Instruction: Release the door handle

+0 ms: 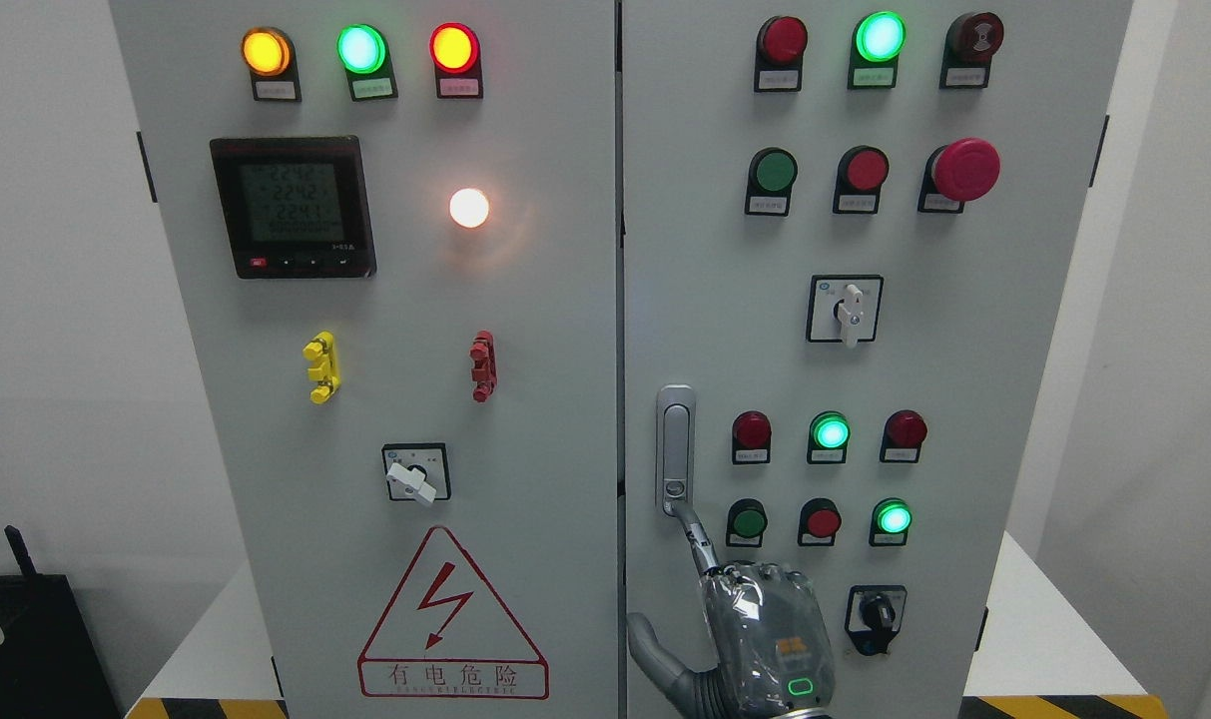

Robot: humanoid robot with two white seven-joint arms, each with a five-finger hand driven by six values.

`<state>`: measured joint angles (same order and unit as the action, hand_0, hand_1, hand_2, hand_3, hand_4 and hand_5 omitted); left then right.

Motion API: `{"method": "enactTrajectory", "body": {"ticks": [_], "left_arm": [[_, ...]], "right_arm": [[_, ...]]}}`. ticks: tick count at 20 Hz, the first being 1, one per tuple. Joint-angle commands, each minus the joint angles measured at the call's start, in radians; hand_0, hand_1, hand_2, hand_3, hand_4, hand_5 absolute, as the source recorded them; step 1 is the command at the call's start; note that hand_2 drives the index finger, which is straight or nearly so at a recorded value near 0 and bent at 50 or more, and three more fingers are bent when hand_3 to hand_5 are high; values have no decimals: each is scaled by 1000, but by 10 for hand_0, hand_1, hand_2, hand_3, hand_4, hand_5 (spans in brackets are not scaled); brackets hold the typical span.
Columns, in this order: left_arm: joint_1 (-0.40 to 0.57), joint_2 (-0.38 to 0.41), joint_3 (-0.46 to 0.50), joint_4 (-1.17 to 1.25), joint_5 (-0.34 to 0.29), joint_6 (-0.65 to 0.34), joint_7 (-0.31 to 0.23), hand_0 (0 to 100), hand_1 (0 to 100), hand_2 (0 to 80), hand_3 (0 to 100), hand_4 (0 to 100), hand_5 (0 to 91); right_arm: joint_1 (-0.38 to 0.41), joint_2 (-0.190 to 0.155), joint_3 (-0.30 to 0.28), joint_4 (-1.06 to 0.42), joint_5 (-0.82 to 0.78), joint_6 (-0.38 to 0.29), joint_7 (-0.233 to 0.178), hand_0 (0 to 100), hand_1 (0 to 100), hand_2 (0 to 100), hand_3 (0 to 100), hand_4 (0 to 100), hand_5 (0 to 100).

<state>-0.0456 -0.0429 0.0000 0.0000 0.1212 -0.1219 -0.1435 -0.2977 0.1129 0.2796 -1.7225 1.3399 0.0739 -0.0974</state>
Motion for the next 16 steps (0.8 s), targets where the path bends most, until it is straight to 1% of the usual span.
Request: {"method": "enactTrajectory", "body": {"ticks": [1, 12, 14, 16], "left_arm": [[1, 0, 11, 17, 0, 1, 1, 120, 389, 0, 0, 0, 0], [0, 0, 11, 17, 0, -1, 1, 120, 389, 0, 0, 0, 0], [0, 0, 11, 17, 0, -1, 1, 120, 389, 0, 0, 0, 0], [0, 0, 11, 17, 0, 1, 1, 120, 389, 0, 0, 0, 0]], "right_arm": [[-3, 1, -3, 8, 1, 0, 1, 306, 254, 0, 1000, 931, 986], [-1, 8, -3, 20, 1, 0, 8, 309, 254, 0, 1000, 930, 986], [0, 8, -3, 23, 1, 1, 24, 309, 254, 0, 1000, 930, 986], [0, 10, -3, 24, 1, 10, 28, 310, 254, 0, 1000, 930, 986]]}}
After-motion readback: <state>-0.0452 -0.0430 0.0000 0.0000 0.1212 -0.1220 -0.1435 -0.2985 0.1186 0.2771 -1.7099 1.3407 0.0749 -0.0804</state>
